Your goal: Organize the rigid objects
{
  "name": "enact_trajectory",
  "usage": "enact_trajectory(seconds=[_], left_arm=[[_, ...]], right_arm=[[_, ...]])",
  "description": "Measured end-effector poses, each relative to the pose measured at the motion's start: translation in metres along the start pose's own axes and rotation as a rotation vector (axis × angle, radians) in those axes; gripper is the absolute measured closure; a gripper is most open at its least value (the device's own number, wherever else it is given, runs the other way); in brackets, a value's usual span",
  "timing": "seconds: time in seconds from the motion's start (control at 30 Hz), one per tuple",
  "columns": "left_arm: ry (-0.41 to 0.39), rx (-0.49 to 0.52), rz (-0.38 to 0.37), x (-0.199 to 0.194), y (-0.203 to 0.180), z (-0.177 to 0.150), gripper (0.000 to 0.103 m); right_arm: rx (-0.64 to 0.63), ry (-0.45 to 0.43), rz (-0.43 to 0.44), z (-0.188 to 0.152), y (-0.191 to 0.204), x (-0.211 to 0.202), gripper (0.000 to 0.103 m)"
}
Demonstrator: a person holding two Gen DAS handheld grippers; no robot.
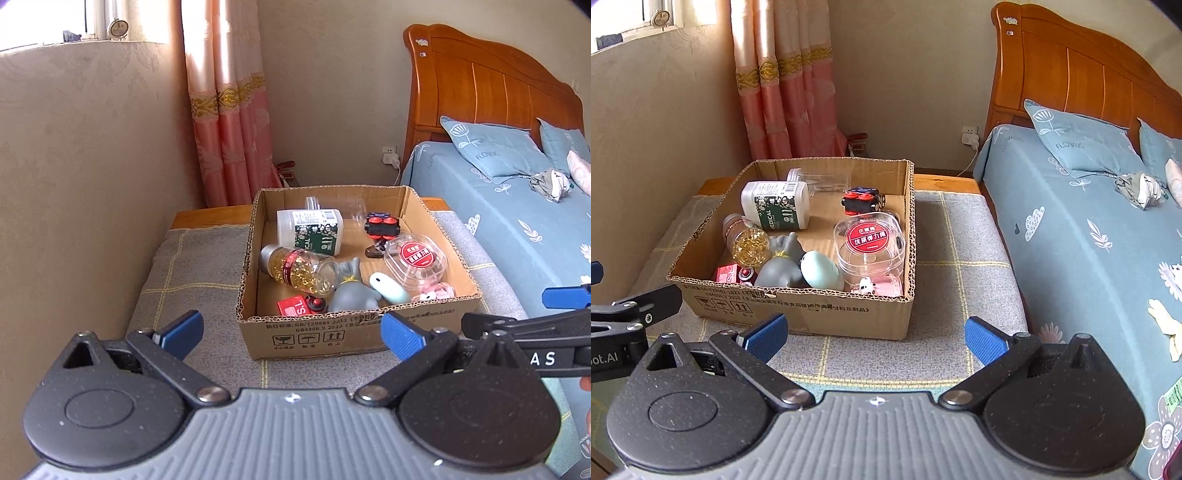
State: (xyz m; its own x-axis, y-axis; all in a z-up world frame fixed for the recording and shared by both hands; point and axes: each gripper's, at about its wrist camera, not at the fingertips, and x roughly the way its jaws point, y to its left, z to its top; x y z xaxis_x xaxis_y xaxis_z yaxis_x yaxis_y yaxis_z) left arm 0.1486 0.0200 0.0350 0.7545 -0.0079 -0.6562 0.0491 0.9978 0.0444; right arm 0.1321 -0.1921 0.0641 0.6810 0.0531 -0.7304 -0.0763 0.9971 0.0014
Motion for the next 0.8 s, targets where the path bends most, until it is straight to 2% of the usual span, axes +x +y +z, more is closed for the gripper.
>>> enact_trajectory(seconds=[0.8], left_arm=[[-0.004,0.019,0.028,-0.0028,-0.0044,0.0027,0.001]], right_arm=[[0.005,-0.022,-0.01,0.001,-0.0017,-0.0046,0.0]])
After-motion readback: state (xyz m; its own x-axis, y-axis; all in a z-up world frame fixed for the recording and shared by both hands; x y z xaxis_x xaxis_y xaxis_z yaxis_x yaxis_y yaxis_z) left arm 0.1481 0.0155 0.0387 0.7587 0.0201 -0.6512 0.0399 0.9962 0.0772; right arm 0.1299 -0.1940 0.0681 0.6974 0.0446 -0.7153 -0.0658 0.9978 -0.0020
